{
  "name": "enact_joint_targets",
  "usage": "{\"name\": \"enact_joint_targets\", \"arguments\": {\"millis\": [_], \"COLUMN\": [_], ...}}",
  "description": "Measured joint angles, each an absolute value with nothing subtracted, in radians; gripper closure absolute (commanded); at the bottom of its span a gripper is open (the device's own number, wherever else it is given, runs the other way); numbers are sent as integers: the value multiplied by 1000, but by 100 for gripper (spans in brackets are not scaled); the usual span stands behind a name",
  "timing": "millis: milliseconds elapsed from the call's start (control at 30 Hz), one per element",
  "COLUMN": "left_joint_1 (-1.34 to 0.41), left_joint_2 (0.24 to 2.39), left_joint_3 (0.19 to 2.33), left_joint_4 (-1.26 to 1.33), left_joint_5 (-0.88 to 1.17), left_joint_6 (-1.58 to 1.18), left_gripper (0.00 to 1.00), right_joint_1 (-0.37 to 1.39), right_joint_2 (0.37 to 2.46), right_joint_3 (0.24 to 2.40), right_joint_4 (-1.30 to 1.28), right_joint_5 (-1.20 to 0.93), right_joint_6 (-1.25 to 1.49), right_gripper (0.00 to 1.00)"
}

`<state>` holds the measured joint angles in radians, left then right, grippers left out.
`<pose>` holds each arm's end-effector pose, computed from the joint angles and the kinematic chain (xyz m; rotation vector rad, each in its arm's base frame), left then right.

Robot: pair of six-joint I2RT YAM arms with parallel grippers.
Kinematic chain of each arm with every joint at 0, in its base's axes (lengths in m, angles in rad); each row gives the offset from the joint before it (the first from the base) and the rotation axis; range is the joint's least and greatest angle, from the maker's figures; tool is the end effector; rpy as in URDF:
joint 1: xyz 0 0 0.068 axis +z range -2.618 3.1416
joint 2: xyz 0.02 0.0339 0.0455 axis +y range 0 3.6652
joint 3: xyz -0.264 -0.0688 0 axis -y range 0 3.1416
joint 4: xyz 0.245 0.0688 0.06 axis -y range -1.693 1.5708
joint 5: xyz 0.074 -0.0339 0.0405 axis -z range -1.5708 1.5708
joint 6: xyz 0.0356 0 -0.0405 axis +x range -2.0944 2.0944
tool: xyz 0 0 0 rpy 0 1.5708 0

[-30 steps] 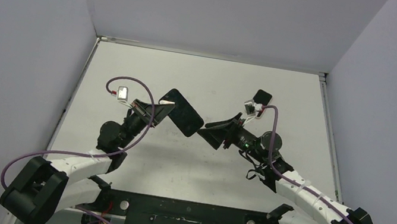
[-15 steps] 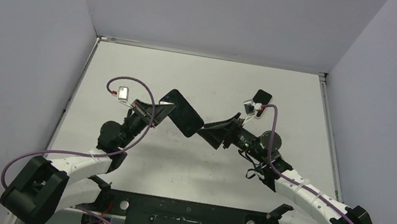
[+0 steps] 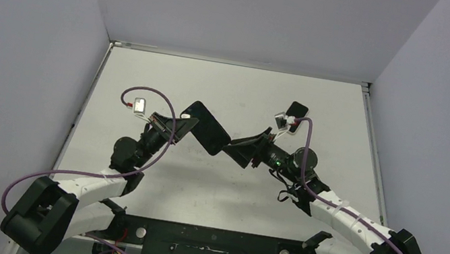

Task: Take the phone out of the phone case
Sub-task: Remove the phone case from the phone.

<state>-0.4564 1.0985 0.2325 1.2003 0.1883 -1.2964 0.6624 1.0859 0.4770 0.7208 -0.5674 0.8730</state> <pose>0.1831 -0.0973 0.2366 -0.4039 1.3633 -1.6080 0.1740 0.1600 0.2678 -0.3573 1.6765 1.6079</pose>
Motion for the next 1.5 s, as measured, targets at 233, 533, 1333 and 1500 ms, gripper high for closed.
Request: {"name": "enact_joint_targets", "arguments": {"millis": [233,533,1333,1500], "left_joint_1": [-450,-451,-534,-549], "left_joint_2": [1102,1122,1019,989], "left_joint_3": [239,242,323,360], "left_joint_4": [1203,1268,1060,931], "left_joint_5": [192,200,128,81], "left_joint_6": [-1298,-1343,-1036,-940], "left_gripper": [100,100,100,100], "right_joint_1": [661,646,621,621], "right_joint_2": [1113,1169,1258,1258], "right_joint_3": [490,518,539,539], "right_joint_4": [732,741,765,765], "right_joint_5": [-571,-596,-622,-632], "right_joint_6": [871,868,901,913], "right_gripper": [27,27,59,61]}}
